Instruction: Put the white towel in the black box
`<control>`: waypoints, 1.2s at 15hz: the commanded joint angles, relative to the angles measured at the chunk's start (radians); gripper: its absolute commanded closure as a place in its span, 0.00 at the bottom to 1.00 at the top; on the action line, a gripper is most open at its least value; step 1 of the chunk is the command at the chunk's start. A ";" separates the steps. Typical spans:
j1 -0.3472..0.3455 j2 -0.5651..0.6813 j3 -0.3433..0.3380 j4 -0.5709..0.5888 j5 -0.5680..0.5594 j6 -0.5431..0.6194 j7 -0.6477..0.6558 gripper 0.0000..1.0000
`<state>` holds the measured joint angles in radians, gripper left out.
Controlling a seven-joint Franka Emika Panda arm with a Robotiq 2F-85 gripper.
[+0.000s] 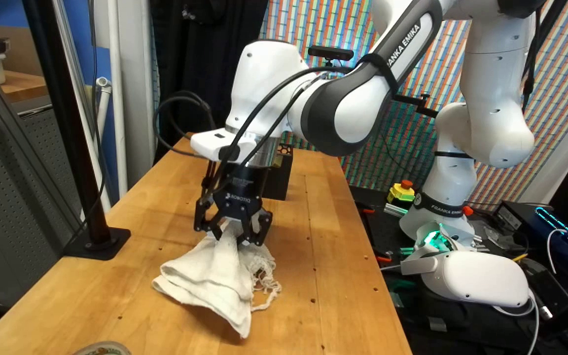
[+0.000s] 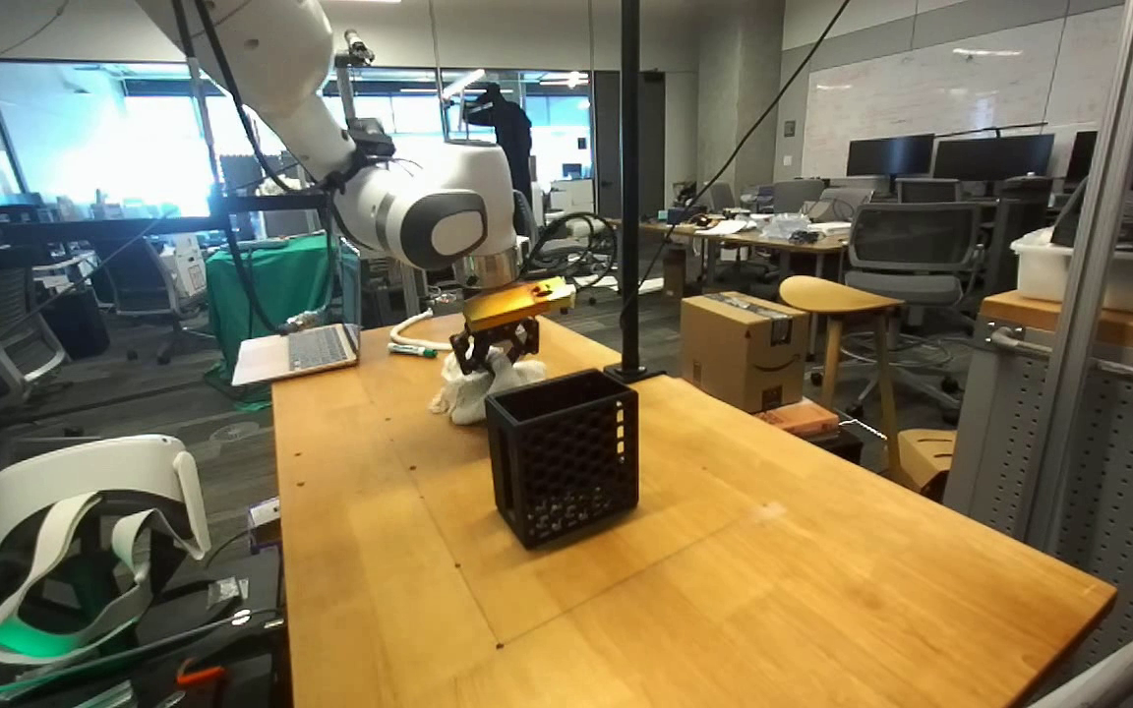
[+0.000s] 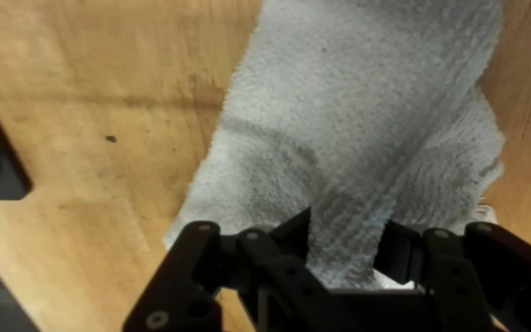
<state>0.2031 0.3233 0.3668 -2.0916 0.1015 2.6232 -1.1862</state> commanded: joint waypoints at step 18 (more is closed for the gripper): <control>0.004 -0.784 -0.204 -0.415 -0.396 -0.256 0.576 0.92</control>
<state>0.1849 -0.4409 0.2125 -2.5201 -0.2775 2.4569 -0.5903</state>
